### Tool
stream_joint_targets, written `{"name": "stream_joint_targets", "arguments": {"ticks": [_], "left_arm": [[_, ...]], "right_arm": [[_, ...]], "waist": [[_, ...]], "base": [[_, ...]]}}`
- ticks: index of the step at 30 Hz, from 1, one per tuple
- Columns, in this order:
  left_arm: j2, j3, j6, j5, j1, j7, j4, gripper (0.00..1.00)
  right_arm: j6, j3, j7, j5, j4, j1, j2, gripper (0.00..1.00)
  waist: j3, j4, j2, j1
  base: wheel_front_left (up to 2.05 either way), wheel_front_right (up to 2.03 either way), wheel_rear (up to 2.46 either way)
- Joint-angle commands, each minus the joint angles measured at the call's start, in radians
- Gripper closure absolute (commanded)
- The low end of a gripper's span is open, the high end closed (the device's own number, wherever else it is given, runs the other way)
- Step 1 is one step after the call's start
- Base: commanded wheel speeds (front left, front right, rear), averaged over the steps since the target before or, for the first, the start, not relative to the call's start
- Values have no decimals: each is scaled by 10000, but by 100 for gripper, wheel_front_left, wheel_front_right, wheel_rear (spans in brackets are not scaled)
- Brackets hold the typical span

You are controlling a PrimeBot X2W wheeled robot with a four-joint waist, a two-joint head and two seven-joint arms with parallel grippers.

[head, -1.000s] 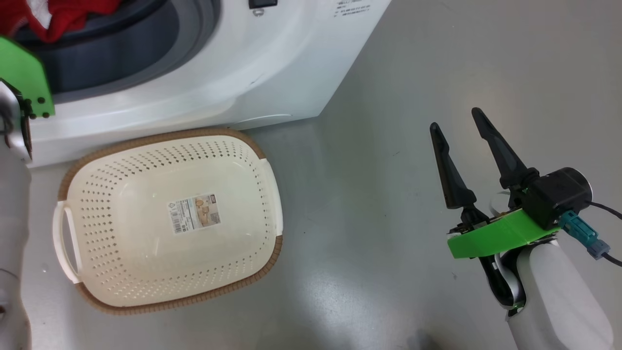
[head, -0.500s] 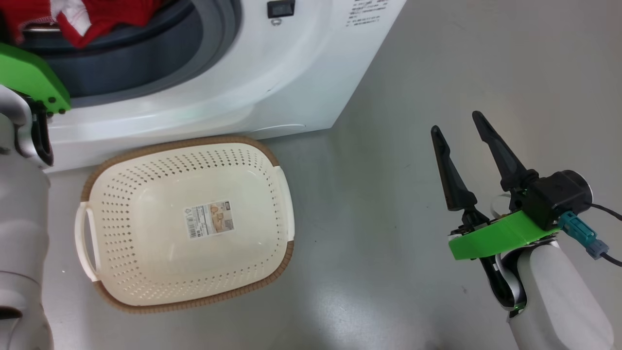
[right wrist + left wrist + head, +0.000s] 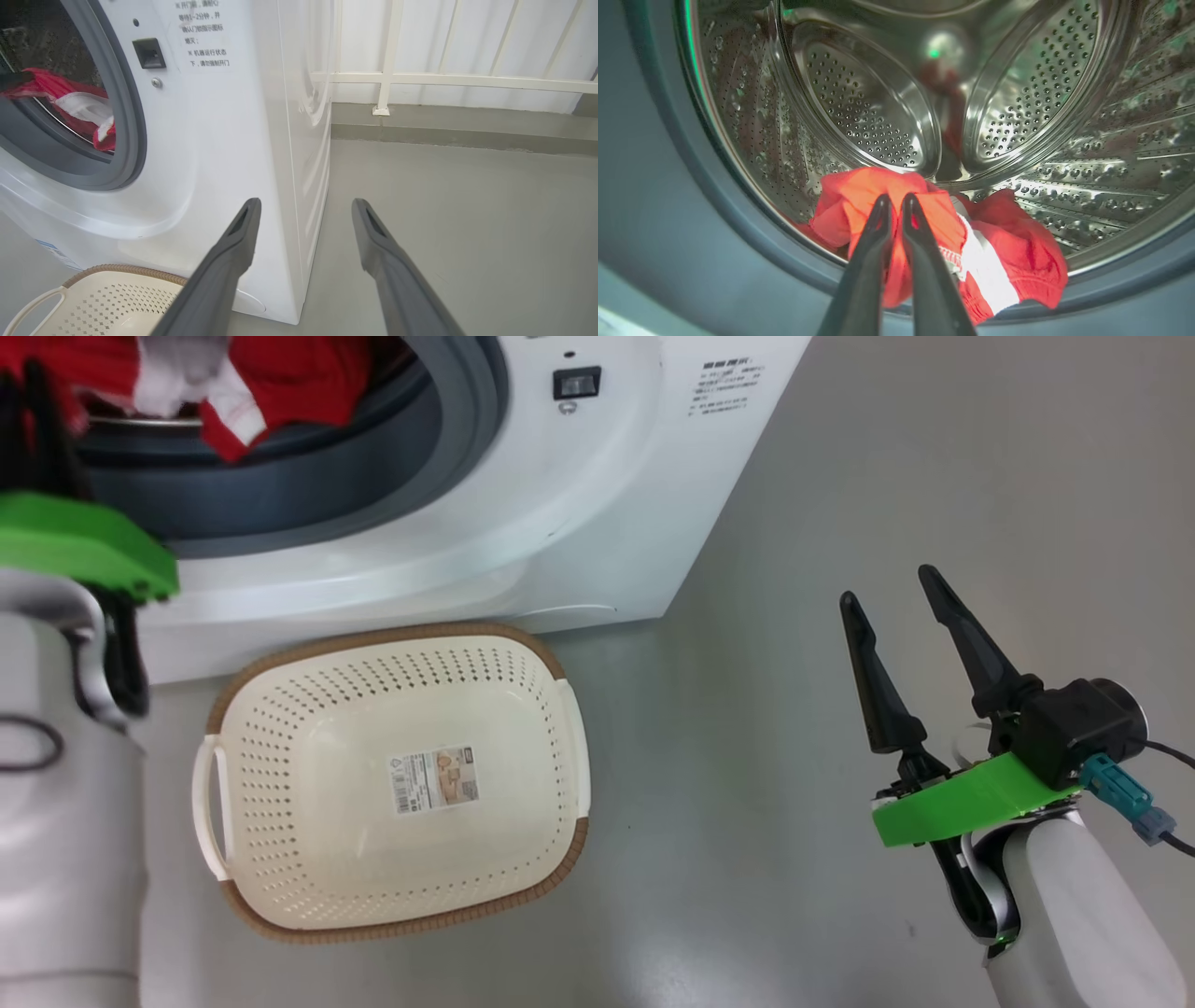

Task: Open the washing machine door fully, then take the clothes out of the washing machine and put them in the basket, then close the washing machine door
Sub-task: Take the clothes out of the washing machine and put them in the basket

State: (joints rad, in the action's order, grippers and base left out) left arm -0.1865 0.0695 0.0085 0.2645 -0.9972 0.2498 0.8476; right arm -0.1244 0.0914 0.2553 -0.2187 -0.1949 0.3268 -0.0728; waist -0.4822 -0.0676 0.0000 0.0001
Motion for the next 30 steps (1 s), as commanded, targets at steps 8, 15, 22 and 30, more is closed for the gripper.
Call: {"name": "stream_joint_targets", "arguments": {"ticks": [8, 15, 22, 30], "left_arm": [[180, 695, -71, -46, 2049, 119, -2555, 100], [552, 880, -93, -324, 3412, 119, -4212, 100], [877, 811, -20, -405, 4594, 119, -5510, 100], [1001, 443, 94, -533, 5658, -291, -7023, 100]], "right_arm": [[-63, 145, 65, 23, 98, -510, -41, 0], [-63, 173, 65, -25, 2, -809, 7, 0], [-63, 259, 65, -80, -111, -955, 49, 0], [-63, 210, 65, -148, -225, -1217, 113, 0]], "waist": [[754, 279, 0, -1], [1358, 429, 0, -1], [1887, 455, 0, -1], [2513, 424, 0, -1]], "base": [[0, 0, 0], [0, 0, 0], [0, 0, 0], [0, 0, 0]]}}
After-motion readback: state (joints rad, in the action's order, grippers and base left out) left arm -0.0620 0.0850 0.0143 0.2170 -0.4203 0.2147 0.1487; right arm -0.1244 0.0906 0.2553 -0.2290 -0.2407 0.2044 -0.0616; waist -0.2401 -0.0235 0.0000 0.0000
